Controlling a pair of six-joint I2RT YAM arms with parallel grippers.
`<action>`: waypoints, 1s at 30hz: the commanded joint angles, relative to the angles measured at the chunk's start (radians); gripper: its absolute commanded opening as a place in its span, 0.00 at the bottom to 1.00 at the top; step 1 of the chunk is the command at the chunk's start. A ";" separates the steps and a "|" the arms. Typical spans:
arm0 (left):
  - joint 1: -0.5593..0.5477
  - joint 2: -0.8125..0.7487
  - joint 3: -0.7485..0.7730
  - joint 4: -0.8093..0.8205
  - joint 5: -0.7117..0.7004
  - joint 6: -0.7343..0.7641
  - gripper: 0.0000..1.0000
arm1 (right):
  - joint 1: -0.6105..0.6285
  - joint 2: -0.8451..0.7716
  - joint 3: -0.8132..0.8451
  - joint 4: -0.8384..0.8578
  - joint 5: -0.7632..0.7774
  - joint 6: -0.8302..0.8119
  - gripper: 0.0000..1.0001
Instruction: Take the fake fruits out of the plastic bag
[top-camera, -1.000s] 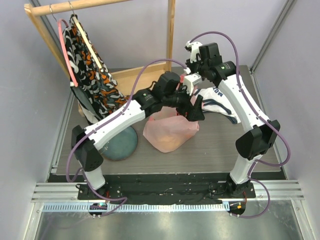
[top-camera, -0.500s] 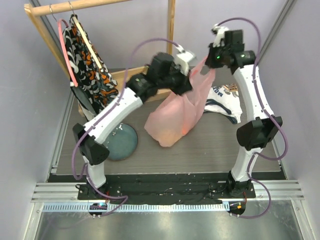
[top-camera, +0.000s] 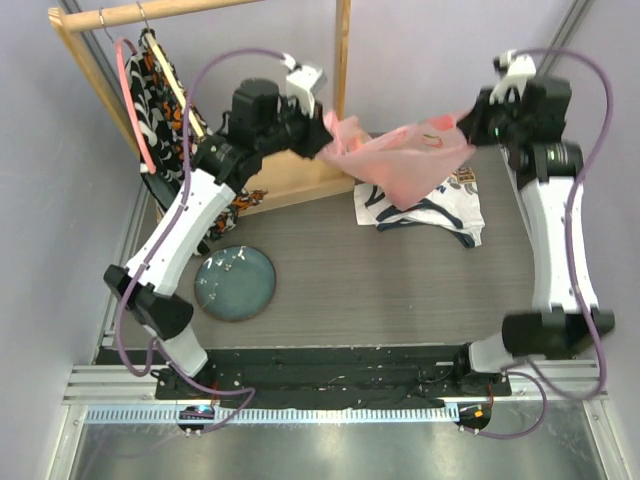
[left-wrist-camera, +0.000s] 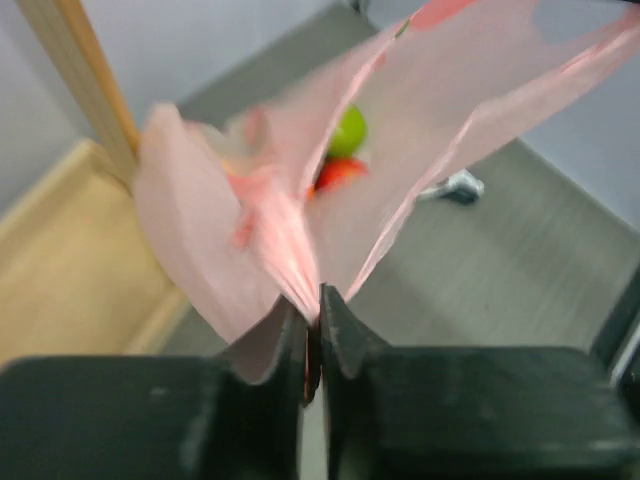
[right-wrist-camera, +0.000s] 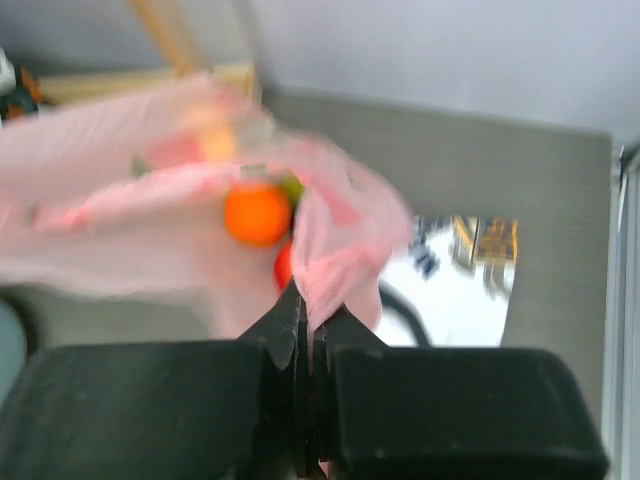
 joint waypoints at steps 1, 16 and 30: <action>0.009 -0.078 -0.312 -0.011 0.127 -0.038 0.18 | 0.000 -0.257 -0.409 0.022 -0.023 -0.184 0.01; 0.009 -0.377 -0.658 -0.006 0.141 -0.118 0.48 | 0.000 -0.475 -0.481 -0.240 -0.153 -0.265 0.72; 0.009 -0.386 -0.641 -0.127 0.198 0.080 0.71 | 0.320 -0.342 -0.359 -0.140 -0.107 -0.322 0.62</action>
